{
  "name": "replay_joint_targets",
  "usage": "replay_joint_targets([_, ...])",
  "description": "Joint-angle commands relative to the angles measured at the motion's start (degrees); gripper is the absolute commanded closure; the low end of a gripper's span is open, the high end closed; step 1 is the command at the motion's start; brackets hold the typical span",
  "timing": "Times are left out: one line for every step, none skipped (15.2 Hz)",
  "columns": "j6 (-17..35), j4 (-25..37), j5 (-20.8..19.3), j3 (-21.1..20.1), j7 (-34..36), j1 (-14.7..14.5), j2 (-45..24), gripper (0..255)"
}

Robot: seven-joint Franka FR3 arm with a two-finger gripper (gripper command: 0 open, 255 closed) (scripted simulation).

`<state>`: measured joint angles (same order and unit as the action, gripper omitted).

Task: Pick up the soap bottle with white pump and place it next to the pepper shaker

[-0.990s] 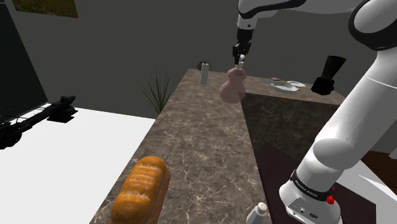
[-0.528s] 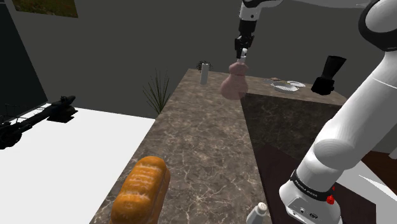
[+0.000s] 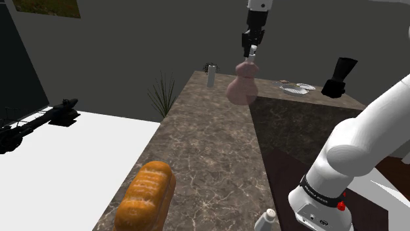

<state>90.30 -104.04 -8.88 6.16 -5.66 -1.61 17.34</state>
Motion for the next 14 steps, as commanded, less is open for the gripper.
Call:
replay_joint_targets([-2.16,-0.65,0.14,-1.75,2.3,-0.78,2.52,255])
replay_joint_targets([-3.08,-0.84,0.3,-2.6,3.38,-1.15,3.47,255])
replay_joint_targets([-4.01,-0.96,0.49,-3.46,4.46,-1.52,4.36,255])
replay_joint_targets([-4.95,-1.0,0.72,-4.34,5.55,-1.87,5.19,255])
replay_joint_targets([-5.9,-0.98,0.98,-5.22,6.64,-2.22,5.96,255])
replay_joint_targets([-6.87,-0.89,1.27,-6.11,7.74,-2.59,6.68,255])
replay_joint_targets([-7.84,-0.73,1.59,-7.02,8.84,-2.92,7.33,255])
replay_joint_targets([-8.81,-0.49,1.92,-7.92,9.96,-3.28,7.93,255])
replay_joint_targets([-9.79,-0.19,2.28,-8.84,11.09,-3.62,8.46,255])
replay_joint_targets([-10.78,0.18,2.65,-9.76,12.23,-3.97,8.93,255])
replay_joint_targets([-11.77,0.63,3.05,-10.69,13.38,-4.31,9.34,255])
replay_joint_targets([-12.76,1.14,3.45,-11.63,14.55,-4.65,9.69,255])
replay_joint_targets([-13.75,1.73,3.87,-12.58,15.74,-4.98,9.97,255])
replay_joint_targets([-14.74,2.38,4.3,-13.54,16.94,-5.3,10.19,255])
